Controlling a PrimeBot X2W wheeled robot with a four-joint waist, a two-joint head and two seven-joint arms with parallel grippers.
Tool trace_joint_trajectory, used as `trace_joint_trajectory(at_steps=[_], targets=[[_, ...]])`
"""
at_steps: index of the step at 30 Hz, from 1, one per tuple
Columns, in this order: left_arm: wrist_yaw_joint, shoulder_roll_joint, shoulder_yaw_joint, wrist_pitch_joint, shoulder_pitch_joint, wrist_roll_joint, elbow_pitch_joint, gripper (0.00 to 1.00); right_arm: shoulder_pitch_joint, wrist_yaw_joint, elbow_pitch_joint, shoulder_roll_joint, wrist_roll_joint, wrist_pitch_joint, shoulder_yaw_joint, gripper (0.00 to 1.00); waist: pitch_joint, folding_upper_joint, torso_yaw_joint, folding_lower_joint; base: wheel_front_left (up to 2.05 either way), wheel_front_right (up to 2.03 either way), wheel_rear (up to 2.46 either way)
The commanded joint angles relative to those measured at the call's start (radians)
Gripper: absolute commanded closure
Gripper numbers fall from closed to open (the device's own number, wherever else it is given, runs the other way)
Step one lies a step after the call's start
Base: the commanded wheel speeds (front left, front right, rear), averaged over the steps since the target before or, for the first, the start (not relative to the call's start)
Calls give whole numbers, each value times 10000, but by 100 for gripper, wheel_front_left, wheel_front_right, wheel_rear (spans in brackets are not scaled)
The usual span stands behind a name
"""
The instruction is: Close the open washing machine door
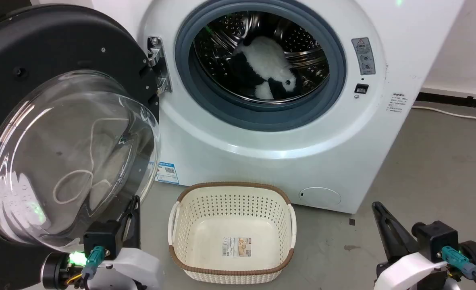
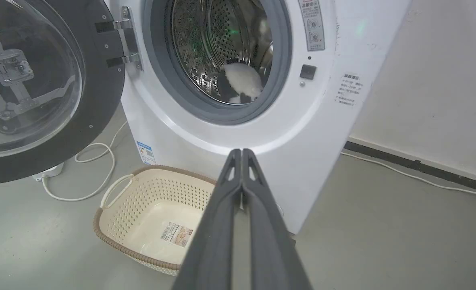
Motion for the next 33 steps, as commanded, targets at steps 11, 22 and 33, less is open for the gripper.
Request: trace_joint_trajectory(at_steps=[11, 22, 33], targets=[[-55, -1, 12, 3, 140, 24, -41, 100, -133, 8, -28, 47, -51, 7, -3, 100, 0, 0, 0, 0, 0, 0, 0], [-55, -1, 12, 3, 140, 24, -41, 100, -133, 8, -28, 47, -51, 7, -3, 100, 0, 0, 0, 0, 0, 0, 0], [4, 0, -14, -1, -4, -2, 10, 0, -2, 0, 2, -2, 4, -1, -2, 0, 1, 0, 0, 0, 0, 0, 0]])
